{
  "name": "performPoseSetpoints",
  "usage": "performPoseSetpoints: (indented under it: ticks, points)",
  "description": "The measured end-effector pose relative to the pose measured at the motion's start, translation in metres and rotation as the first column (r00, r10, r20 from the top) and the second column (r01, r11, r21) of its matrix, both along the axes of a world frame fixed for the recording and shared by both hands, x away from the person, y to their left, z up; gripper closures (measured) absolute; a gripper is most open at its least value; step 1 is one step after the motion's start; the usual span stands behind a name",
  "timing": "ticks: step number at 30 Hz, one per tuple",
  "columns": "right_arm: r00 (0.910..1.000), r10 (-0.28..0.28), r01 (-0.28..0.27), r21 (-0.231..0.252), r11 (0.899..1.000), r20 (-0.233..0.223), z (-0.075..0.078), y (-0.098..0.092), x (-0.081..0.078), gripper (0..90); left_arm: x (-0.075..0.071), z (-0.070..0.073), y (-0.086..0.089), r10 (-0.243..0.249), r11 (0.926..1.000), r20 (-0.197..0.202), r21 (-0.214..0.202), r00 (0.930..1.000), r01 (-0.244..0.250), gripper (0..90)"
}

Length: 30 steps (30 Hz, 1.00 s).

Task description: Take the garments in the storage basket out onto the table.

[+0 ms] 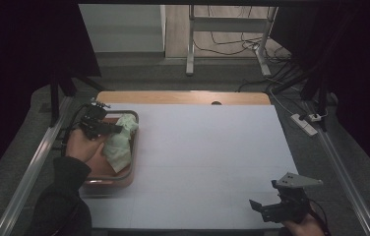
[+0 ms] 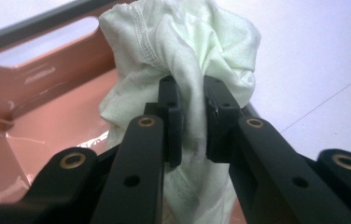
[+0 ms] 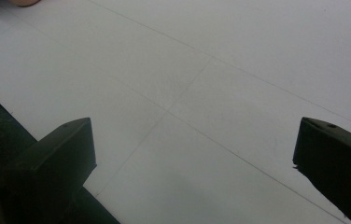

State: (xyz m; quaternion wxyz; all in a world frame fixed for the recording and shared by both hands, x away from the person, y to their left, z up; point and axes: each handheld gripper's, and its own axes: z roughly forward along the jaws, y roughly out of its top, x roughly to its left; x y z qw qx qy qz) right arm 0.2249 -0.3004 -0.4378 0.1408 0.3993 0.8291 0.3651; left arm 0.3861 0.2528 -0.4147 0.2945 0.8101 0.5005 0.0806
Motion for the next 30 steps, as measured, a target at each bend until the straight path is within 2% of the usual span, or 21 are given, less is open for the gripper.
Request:
performPoseSetpoints:
  ticks: [4, 8, 18, 30]
  points:
    - [1.0000, -0.003, 0.003, -0.001, 1.000, -0.001, 0.000, 0.000, 0.000, 0.0, -0.001, 0.007, -0.004, -0.014, 0.9999, 0.010, 0.009, 0.9998, 0.014, 78.5]
    - [0.9999, -0.008, 0.008, 0.000, 1.000, -0.007, 0.000, 0.000, 0.001, 0.0, -0.003, 0.018, -0.010, -0.038, 0.9992, 0.022, -0.010, 0.9990, 0.038, 78.5]
    - [1.0000, -0.004, 0.004, 0.000, 1.000, -0.008, 0.000, 0.000, 0.002, 0.0, -0.003, 0.037, -0.022, -0.084, 0.9960, 0.040, -0.026, 0.9956, 0.086, 78.4]
    - [1.0000, 0.000, 0.000, -0.002, 1.000, -0.008, 0.000, 0.000, 0.002, 0.0, -0.001, 0.046, -0.037, -0.126, 0.9913, 0.046, -0.034, 0.9910, 0.127, 78.3]
